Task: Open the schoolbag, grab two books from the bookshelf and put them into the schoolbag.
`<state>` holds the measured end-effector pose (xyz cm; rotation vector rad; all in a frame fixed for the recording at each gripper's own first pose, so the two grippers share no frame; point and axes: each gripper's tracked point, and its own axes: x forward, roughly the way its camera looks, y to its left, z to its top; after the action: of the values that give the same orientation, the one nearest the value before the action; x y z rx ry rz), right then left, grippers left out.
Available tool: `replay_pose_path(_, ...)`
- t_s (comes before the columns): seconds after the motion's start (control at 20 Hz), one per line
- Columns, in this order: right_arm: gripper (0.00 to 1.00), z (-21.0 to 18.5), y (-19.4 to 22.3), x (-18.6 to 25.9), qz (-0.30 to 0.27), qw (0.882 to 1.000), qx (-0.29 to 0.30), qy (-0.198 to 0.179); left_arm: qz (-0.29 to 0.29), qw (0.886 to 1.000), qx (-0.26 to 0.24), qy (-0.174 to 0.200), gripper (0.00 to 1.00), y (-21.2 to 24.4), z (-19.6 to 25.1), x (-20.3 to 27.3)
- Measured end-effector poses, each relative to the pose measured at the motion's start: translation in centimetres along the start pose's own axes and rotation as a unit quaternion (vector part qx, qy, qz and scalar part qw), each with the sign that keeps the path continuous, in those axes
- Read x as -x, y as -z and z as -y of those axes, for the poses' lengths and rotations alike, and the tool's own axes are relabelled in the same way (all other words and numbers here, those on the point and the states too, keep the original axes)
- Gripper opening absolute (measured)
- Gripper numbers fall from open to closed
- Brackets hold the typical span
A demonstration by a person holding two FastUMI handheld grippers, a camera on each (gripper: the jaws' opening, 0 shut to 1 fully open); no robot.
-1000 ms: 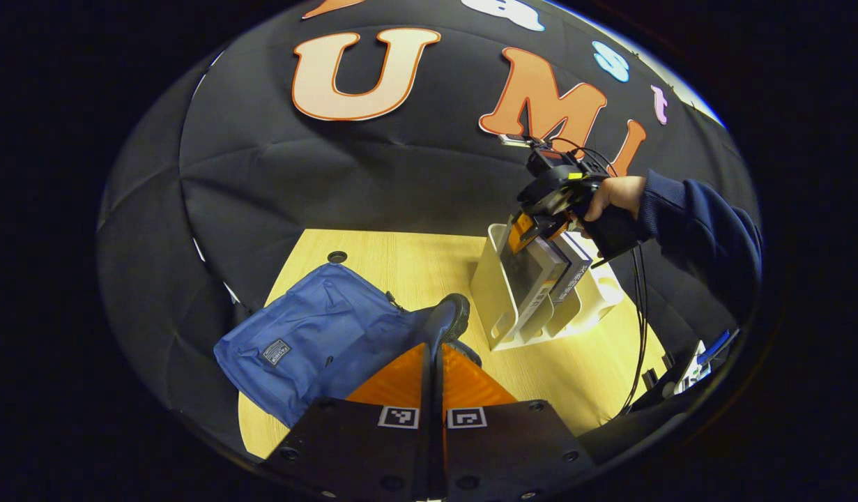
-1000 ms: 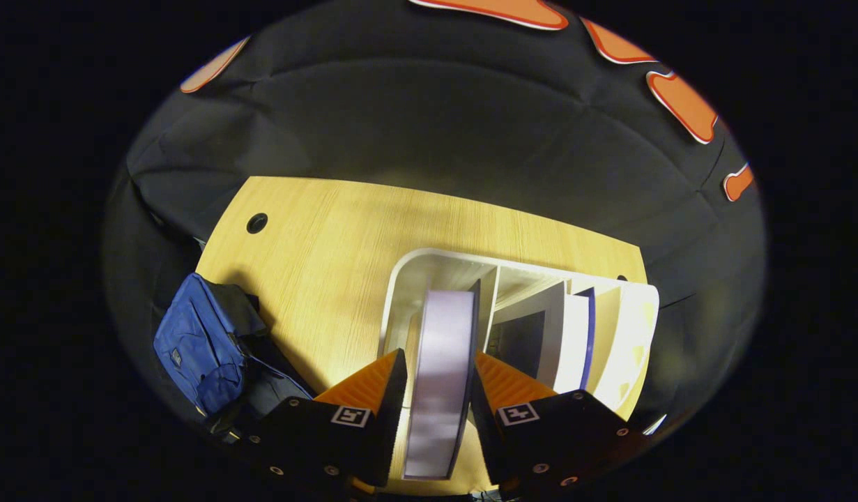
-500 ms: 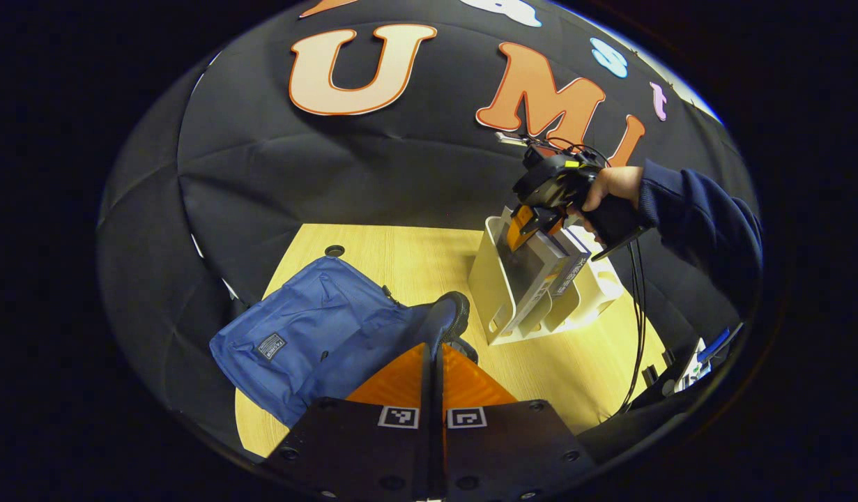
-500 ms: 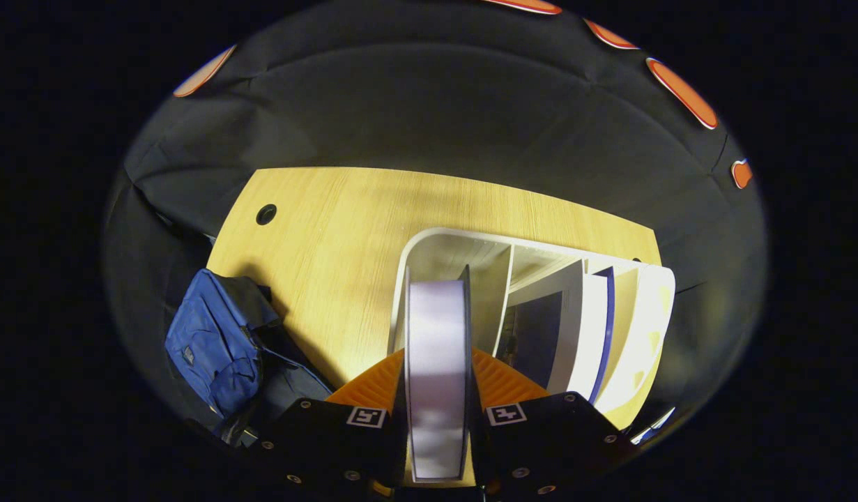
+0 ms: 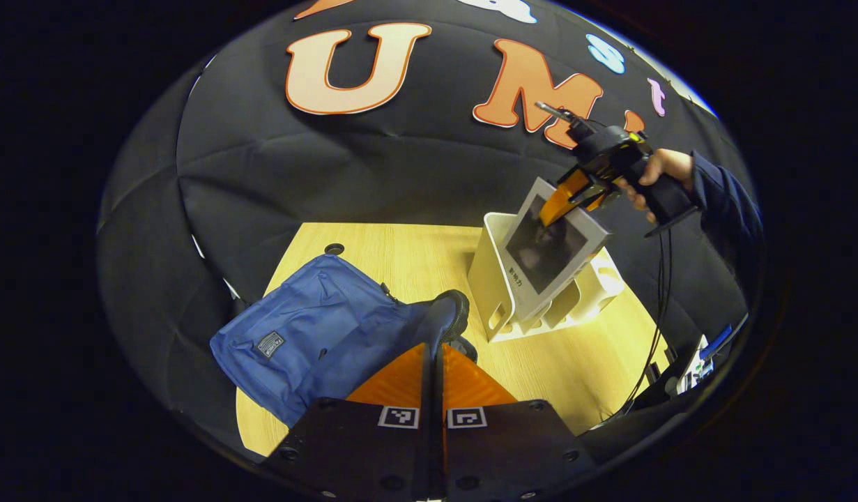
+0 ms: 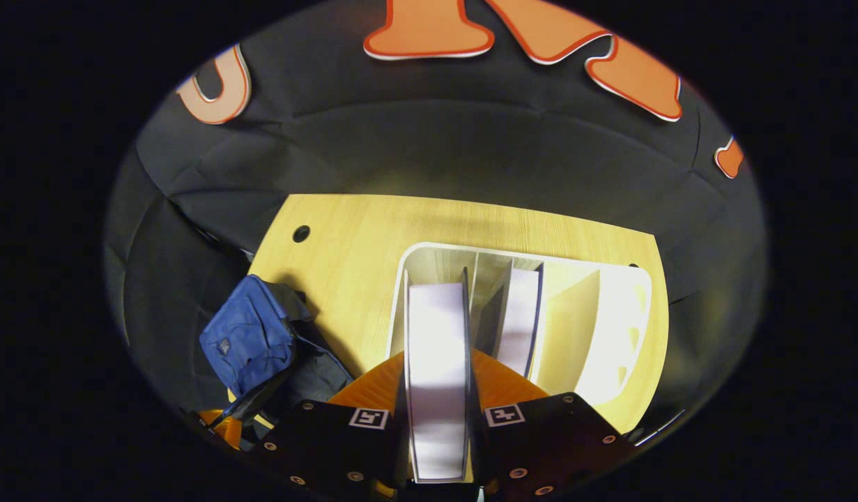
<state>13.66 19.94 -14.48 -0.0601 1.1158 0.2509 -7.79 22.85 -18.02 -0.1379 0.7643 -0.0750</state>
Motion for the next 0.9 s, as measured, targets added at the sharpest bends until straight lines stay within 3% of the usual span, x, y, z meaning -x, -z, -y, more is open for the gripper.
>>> replay_pose_path(0.45,0.35,0.3,2.0,7.4,0.046,0.996,-0.015,-0.074,-0.009,1.0,-0.005,-0.009,0.01,-0.5,0.1,-0.3)
replay_pose_path(0.9,0.34,-2.2,8.3,8.4,0.039,0.98,-0.103,-0.169,-0.018,0.999,-0.02,-0.021,0.01,-1.9,-0.5,-0.2)
